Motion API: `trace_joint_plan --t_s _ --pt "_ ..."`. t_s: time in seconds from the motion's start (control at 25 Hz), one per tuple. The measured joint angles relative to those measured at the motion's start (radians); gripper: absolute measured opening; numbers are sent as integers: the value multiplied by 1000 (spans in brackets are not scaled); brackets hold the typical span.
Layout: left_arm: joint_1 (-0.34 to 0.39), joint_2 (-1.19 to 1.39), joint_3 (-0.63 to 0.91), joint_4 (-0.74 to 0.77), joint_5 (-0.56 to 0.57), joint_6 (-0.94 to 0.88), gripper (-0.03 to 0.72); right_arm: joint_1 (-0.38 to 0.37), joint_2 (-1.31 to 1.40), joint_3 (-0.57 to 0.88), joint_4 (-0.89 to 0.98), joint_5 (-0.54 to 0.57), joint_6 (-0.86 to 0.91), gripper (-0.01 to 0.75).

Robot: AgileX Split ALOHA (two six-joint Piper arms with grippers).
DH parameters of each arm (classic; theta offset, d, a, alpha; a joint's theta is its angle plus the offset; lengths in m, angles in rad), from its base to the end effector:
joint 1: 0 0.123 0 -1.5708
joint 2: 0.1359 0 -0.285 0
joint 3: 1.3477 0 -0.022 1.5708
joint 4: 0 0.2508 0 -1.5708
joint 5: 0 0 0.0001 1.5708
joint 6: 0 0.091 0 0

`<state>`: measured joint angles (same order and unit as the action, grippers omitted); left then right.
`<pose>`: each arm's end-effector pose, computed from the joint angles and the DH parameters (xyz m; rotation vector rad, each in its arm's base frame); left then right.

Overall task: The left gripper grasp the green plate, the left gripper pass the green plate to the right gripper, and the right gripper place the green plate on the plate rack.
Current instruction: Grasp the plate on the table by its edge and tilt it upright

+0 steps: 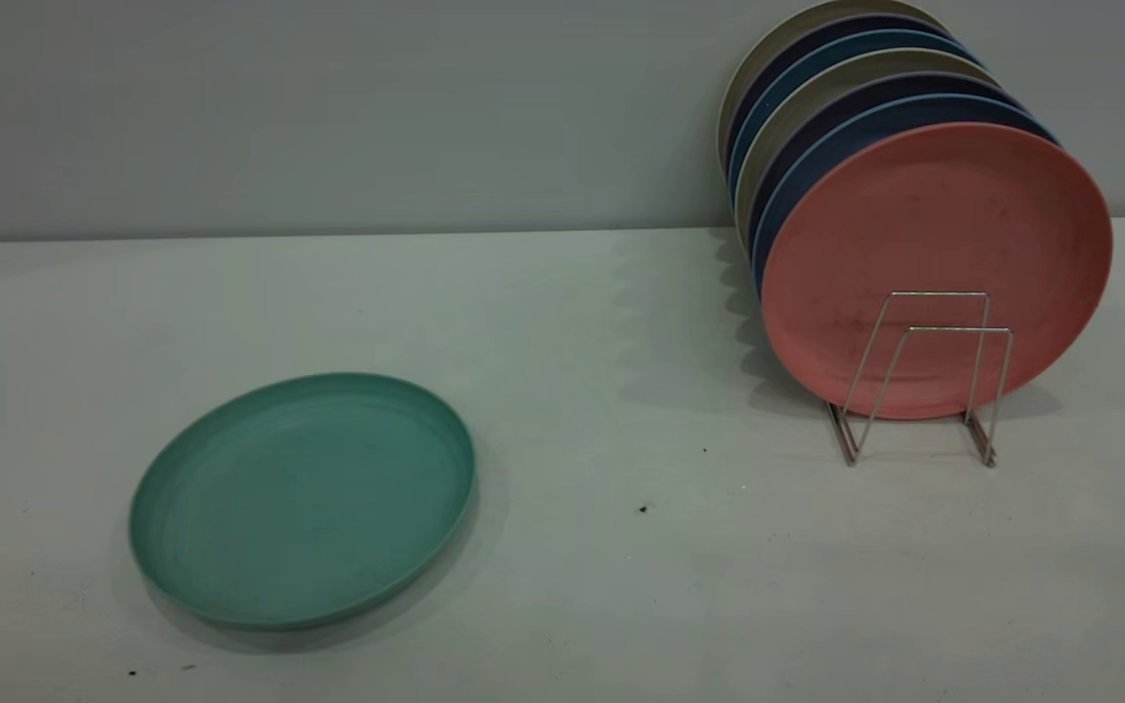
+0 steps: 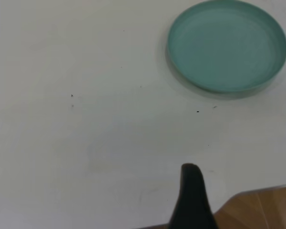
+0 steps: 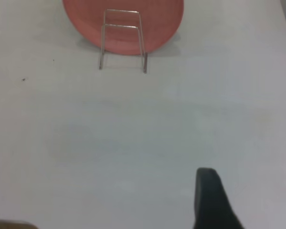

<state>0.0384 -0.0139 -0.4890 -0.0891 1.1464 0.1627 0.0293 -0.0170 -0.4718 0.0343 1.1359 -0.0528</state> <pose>-0.0094 -0.0078 0.2677 0.1408 2.1189 0.0111 -0.0077 0.0026 0.2635 -0.0904 2.1284 0.0278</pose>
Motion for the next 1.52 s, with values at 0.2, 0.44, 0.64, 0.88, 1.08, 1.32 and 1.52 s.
trace_joint_plan --t_s 0.2,0.44,0.64,0.88,1.08,1.32,1.52 --pt "0 0 0 0 0 0 590 1 0 0 0 0 0 419" --pt "0 0 0 0 0 0 590 1 0 0 0 0 0 419" --pt "0 0 0 0 0 0 590 1 0 0 0 0 0 419" --pt "0 0 0 0 0 0 590 1 0 0 0 0 0 419" --pt "0 0 0 0 0 0 590 1 0 0 0 0 0 419" --pt "0 0 0 0 -4 0 590 1 0 0 0 0 0 419" --pt "0 0 0 0 -17 -2 590 1 0 0 0 0 0 419"
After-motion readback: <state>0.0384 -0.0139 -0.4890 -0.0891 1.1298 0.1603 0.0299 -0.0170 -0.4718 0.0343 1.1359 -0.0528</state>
